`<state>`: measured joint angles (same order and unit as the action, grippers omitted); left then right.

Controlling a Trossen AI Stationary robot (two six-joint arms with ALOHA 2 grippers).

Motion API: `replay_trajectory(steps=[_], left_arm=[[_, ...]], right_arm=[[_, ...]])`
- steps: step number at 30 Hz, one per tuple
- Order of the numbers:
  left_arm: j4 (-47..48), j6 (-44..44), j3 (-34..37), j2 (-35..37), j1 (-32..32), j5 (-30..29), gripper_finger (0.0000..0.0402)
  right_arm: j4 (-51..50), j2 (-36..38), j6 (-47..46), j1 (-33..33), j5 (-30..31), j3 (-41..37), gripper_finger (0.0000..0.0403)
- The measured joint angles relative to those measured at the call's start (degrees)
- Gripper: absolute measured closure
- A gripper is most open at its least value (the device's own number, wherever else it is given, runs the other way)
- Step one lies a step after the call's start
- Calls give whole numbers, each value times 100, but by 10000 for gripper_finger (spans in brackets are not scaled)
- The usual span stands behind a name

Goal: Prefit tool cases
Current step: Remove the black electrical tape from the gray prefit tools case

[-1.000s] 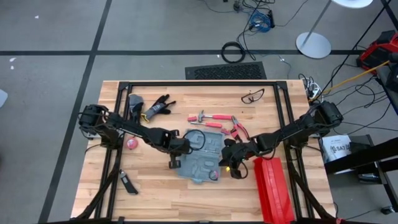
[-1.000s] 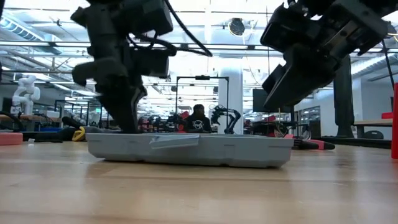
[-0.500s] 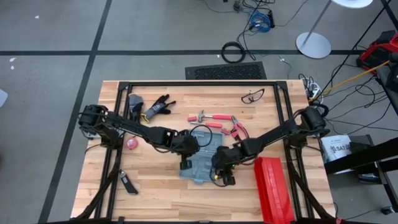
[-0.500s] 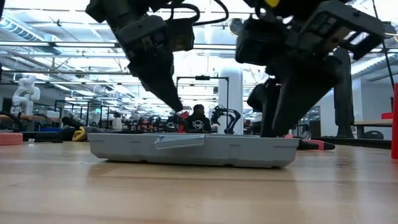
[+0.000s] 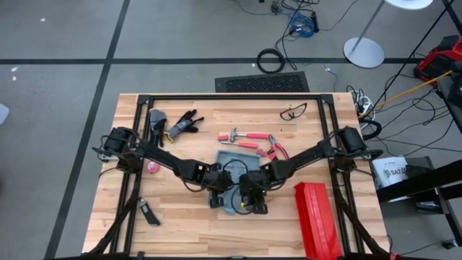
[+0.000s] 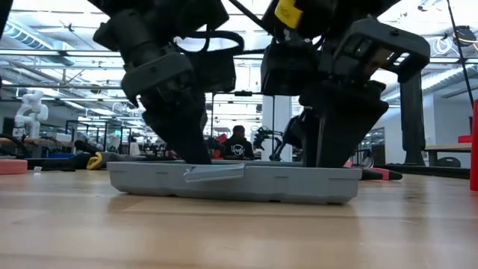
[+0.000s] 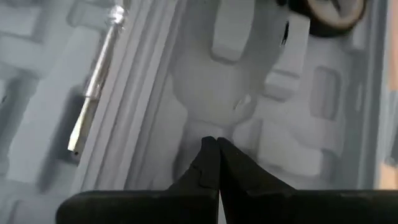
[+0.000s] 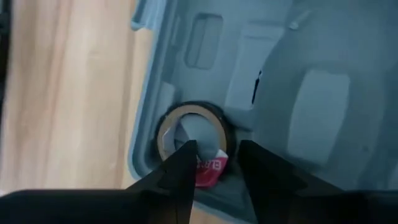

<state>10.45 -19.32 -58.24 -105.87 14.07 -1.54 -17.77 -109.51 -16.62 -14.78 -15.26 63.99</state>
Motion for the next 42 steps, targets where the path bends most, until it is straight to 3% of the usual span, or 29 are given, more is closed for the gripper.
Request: replay_trajectory(steps=[4,8,16,22,30,42], left_arm=[[-175,-12,-17,-180,-74,38,402],[-191,12,-14,-213,-119,76,402],[-157,14,-8,-224,-134,63,402],[-137,19,-4,-231,-132,68,402],[-139,21,3,-237,-132,72,402],[-158,23,7,-238,-132,85,402]], right_arm=[[69,-82,22,97,-410,7,315],[98,18,145,112,-327,-5,385],[108,325,306,45,327,-42,403],[150,558,293,-52,828,-31,402],[-310,677,161,-67,776,-20,399],[-444,589,-326,-68,595,-21,296]])
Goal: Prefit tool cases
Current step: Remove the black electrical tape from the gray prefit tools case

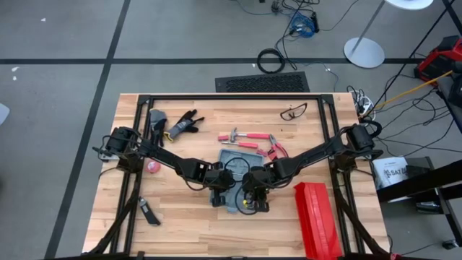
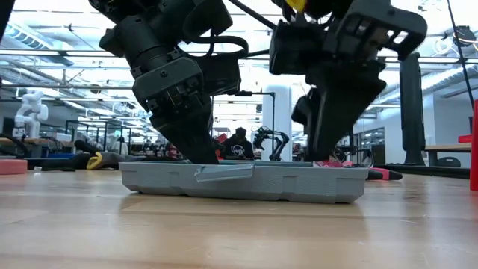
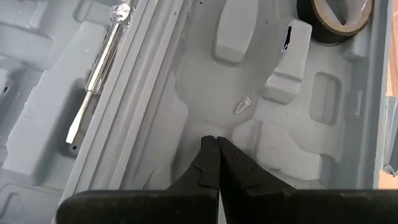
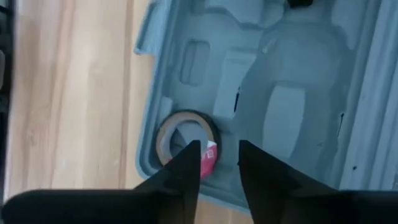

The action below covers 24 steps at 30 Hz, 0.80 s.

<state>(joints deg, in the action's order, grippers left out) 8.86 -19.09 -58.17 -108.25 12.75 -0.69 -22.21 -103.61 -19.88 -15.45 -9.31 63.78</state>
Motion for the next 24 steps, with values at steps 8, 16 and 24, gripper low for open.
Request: replay_trajectory(steps=[8,16,24], left_arm=[[-27,2,0,-2,0,4,402],[-48,2,0,-2,2,6,402],[-42,31,0,-2,2,9,402]], right_arm=[[87,-303,-126,-1,-304,-1,284],[292,-384,-142,1,-433,1,381],[377,-39,46,-14,-27,1,397]])
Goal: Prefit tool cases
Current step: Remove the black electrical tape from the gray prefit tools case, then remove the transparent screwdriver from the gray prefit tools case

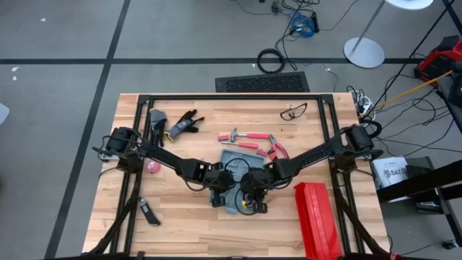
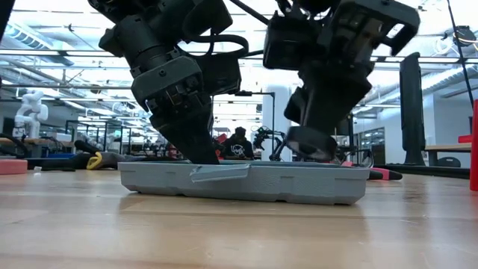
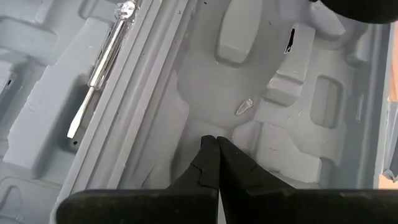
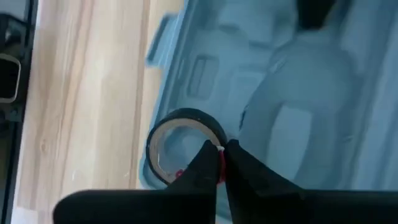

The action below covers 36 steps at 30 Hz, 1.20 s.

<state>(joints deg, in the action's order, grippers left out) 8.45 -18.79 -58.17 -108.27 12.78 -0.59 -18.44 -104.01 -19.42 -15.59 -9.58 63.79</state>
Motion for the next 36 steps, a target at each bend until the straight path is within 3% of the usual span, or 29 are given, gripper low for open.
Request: replay_trajectory(steps=[4,8,11,13,20,26,30,36], left_arm=[[29,48,0,0,0,2,402],[128,171,-4,80,0,182,402],[242,365,14,237,14,322,402],[425,498,27,389,39,421,402],[798,789,24,799,37,560,402],[1047,764,11,934,68,1012,402],[1566,720,13,942,101,927,402],[1567,721,11,868,-18,635,402]], right_arm=[[-524,369,35,0,421,0,399],[-1864,818,48,14,1601,0,396],[-2743,1177,-104,91,2311,0,374],[-3054,1340,-316,175,2443,-1,354],[-3203,1563,-208,478,2426,-2,295],[-3041,1563,91,661,2591,-2,280],[-1832,1563,617,735,2468,-231,292],[-143,1276,966,964,1231,-838,325]])
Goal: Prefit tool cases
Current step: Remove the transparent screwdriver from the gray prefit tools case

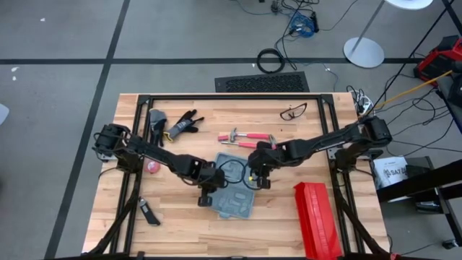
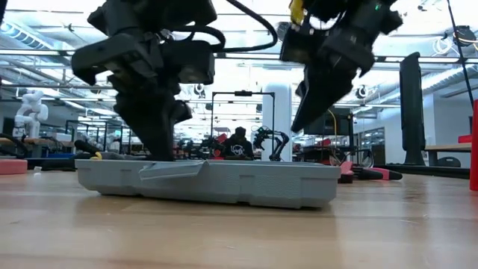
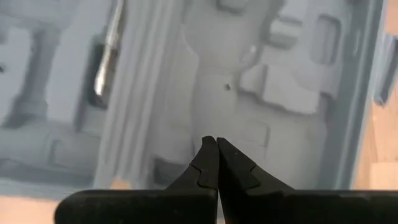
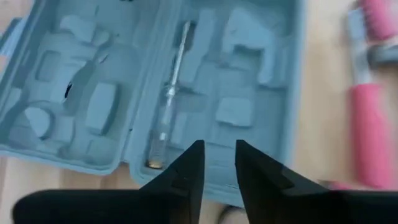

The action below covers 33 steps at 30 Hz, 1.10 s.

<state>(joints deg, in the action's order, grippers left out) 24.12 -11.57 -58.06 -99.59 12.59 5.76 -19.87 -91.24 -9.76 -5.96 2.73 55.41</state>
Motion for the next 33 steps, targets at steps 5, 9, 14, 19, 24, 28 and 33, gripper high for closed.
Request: replay_trajectory(steps=[5,9,14,19,24,28,33], left_arm=[[-226,24,0,-22,-92,-15,402],[-378,39,-2,-22,-113,-68,402],[-429,34,-2,-25,-142,-269,402],[-640,2,-7,-240,-215,-241,402],[-1004,-14,-35,-602,-288,-61,402],[-1075,-167,-37,-684,-368,23,402],[-1097,-247,-29,-691,-426,-170,402]], right_arm=[[466,-442,17,15,-163,-47,330],[1036,-713,148,11,-389,-42,323],[1522,-1052,362,13,-435,-40,324],[1658,-1408,446,74,-444,9,337],[1612,-1673,490,82,-748,158,349],[1566,-1747,425,99,-1426,257,370],[1495,-1651,293,103,-2310,296,400]])
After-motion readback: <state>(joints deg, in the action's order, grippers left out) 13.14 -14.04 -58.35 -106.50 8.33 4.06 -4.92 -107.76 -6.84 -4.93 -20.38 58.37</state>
